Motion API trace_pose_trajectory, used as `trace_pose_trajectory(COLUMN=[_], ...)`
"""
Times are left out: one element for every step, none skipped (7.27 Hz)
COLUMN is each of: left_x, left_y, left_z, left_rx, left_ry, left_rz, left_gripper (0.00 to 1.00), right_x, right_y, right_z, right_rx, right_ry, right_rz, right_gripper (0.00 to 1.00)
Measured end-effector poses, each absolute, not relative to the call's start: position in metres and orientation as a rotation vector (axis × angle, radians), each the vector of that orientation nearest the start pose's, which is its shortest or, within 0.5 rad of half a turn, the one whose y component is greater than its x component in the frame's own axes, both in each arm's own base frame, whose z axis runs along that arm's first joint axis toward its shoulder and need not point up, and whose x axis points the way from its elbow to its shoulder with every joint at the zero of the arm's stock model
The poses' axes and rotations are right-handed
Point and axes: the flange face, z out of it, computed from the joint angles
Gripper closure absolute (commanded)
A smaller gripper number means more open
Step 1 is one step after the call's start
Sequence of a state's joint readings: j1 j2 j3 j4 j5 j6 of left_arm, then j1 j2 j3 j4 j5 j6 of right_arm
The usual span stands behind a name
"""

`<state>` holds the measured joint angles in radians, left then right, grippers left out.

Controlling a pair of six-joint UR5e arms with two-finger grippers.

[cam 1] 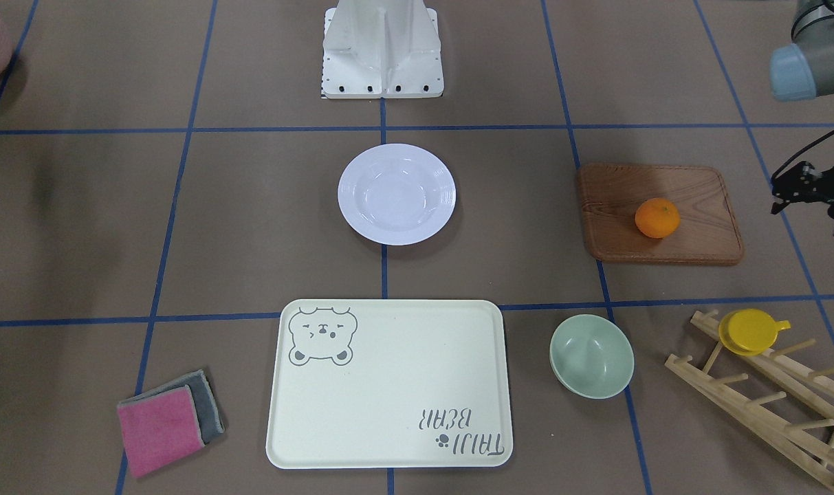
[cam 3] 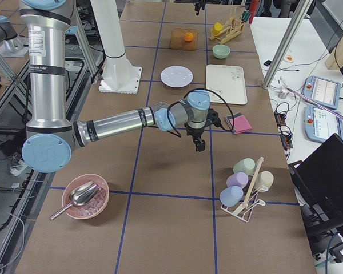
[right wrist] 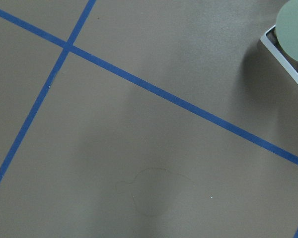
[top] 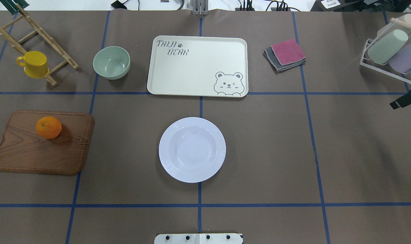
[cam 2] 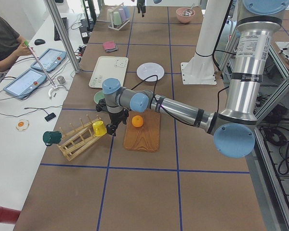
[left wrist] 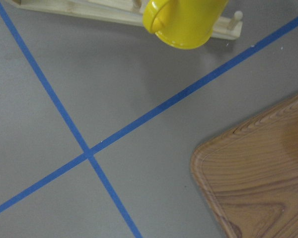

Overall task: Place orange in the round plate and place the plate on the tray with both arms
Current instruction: 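Reach the left gripper down to the orange on the wooden board and grasp it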

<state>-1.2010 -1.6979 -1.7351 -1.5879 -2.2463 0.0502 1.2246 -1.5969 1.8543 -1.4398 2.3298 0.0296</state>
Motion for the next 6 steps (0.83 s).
trace_pose_trajectory(left_x=[0.168,0.203,0.227,0.240,0.249,0.258], left_y=[-0.530,-0.521,-0.512,-0.506,-0.502,-0.498], left_z=[0.507,0.499,0.493,0.492,0.495,0.498], left_rx=[0.182,0.185,0.189,0.193,0.198,0.196], left_ry=[0.747,0.774,0.796,0.794,0.771,0.755], left_rz=[0.506,0.493,0.478,0.472,0.473,0.481], left_gripper=[0.01,0.01,0.01,0.01,0.01,0.01], right_x=[-0.110,-0.115,-0.124,-0.135,-0.141,-0.148], right_y=[-0.479,-0.477,-0.475,-0.472,-0.469,-0.469], right_z=[0.517,0.519,0.522,0.525,0.529,0.533], right_rx=[0.216,0.205,0.189,0.174,0.160,0.149], right_ry=[-0.813,-0.815,-0.816,-0.814,-0.812,-0.805], right_rz=[-0.450,-0.450,-0.461,-0.476,-0.484,-0.493], right_gripper=[0.00,0.00,0.00,0.00,0.00,0.00])
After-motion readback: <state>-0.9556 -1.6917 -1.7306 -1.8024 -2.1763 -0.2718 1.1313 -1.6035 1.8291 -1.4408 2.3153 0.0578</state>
